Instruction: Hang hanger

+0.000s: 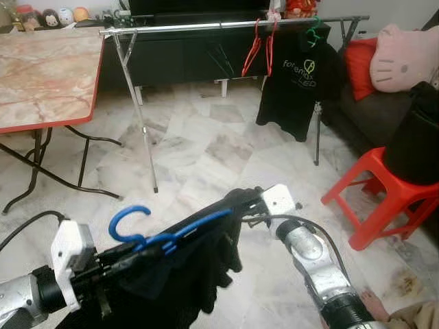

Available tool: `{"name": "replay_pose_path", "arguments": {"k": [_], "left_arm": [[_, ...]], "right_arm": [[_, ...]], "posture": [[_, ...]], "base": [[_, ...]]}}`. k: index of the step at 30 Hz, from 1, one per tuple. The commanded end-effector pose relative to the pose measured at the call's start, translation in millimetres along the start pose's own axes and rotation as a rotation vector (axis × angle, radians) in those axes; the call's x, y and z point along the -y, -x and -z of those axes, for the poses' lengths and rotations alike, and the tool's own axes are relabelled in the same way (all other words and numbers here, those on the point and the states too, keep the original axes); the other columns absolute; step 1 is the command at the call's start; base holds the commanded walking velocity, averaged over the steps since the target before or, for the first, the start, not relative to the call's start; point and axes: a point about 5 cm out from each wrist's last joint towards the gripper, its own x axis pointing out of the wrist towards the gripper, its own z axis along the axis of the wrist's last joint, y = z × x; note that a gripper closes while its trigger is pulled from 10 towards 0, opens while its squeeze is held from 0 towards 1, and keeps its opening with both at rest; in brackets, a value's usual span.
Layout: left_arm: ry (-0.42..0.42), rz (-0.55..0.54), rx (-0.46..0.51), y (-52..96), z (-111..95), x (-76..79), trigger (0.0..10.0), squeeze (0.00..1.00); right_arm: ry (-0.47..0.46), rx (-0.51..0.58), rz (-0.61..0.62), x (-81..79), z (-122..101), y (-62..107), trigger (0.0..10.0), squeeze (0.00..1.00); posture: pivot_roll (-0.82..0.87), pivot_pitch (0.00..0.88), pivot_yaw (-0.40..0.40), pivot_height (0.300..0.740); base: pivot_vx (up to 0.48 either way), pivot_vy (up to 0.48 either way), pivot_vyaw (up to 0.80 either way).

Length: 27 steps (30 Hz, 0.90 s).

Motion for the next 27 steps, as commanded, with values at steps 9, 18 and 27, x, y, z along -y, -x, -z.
{"name": "replay_pose_path", "arguments": {"k": [9,18,27], "left_arm": [[-0.106,-0.072,-0.184,1.9,16.6,-8.3,10.0,0.00],[-0.214,-0.301,-0.174,0.0,19.3,-35.5,10.0,0.00],[-0.087,-0.018,-0.138,0.2,10.4,-5.6,10.0,0.00]], "right_arm": [[-0.131,-0.054,0.149,39.7,13.8,9.7,0.0,0.00],[-0.127,-0.019,0.097,33.8,5.0,4.3,0.0,0.00],[-0.108,-0.045,0.111,35.3,9.0,4.6,0.0,0.00]], "posture": [[0.00,0.074,-0.038,0.740],[0.00,0.073,-0.036,0.740],[0.00,0.075,-0.041,0.740]], "base": [[0.000,0.000,0.00],[0.000,0.000,0.00],[0.000,0.000,0.00]]}}
